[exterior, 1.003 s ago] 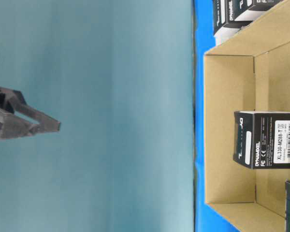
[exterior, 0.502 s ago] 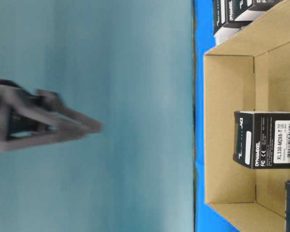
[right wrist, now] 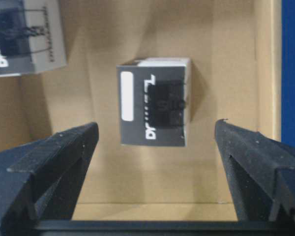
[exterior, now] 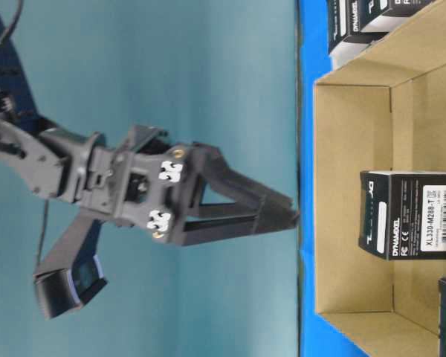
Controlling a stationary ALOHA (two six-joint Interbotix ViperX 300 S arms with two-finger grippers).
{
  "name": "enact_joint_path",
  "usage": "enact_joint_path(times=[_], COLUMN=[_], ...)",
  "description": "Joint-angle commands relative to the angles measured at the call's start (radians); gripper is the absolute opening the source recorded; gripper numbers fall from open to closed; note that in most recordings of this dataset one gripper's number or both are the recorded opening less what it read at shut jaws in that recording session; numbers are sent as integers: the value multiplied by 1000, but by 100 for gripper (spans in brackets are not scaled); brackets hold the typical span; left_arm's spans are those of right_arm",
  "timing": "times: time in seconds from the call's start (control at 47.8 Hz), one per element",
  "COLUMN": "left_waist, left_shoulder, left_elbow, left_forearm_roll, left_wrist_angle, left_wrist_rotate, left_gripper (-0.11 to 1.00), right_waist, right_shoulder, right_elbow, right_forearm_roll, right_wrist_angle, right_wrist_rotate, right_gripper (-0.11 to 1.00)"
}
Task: Pick the box from inside the cardboard box.
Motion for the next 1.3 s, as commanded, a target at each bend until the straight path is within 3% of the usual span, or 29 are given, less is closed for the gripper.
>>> enact_joint_path(times=[0.0,0.251,1.275], left_waist=[2,2,2], left_shoulder=[15,15,15], left_elbow=[-25,-23,-21], left_forearm_roll=[2,2,2], left_wrist_angle=[-6,-6,-6], left_wrist_rotate=[2,0,0], left_gripper=[-6,-6,-6], right_waist=[5,29,37], right_shoulder=[8,43,161], right_elbow=[14,11,15], right_forearm_roll=[2,2,2], right_wrist_angle=[-15,-40,-101], right_wrist_rotate=[-6,-38,-43], right_gripper=[99,100,100])
